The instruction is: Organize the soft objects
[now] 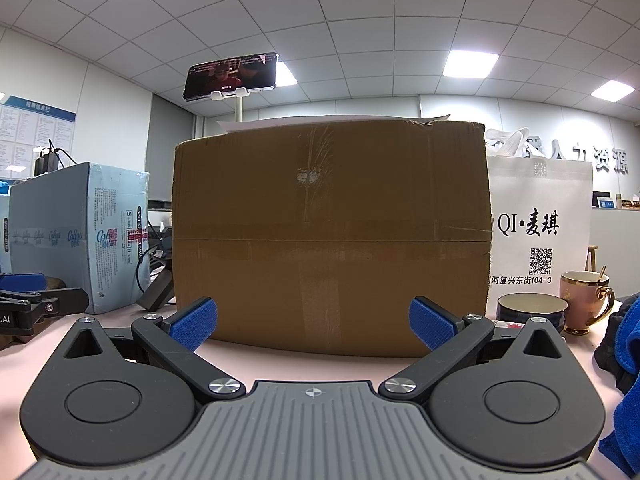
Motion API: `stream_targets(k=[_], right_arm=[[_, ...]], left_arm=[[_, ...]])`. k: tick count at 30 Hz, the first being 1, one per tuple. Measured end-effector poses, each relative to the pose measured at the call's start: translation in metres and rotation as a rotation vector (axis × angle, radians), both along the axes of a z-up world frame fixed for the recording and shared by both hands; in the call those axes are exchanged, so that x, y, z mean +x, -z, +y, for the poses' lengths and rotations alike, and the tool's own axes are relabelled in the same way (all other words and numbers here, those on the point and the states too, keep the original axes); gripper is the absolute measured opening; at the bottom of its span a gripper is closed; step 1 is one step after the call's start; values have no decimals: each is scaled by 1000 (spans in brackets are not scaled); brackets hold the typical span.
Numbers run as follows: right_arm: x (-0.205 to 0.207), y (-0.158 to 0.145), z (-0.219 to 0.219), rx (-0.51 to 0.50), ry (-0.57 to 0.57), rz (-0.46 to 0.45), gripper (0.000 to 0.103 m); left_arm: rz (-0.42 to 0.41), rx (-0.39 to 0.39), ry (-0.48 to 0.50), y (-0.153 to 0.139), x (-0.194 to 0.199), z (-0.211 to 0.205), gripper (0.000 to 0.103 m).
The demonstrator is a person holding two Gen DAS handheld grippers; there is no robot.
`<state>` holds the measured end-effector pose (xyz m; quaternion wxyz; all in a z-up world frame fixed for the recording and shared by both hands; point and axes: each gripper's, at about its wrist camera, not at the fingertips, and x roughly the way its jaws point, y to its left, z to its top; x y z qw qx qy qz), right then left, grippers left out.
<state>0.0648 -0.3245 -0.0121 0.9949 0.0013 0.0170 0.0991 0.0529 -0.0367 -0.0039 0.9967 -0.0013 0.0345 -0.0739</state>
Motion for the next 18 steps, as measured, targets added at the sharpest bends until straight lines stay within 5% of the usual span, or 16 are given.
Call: stream_targets(k=[18], right_arm=[[1,0,0,-3,-6,5,103]], left_arm=[[3,-1,3,0,0,0,103]])
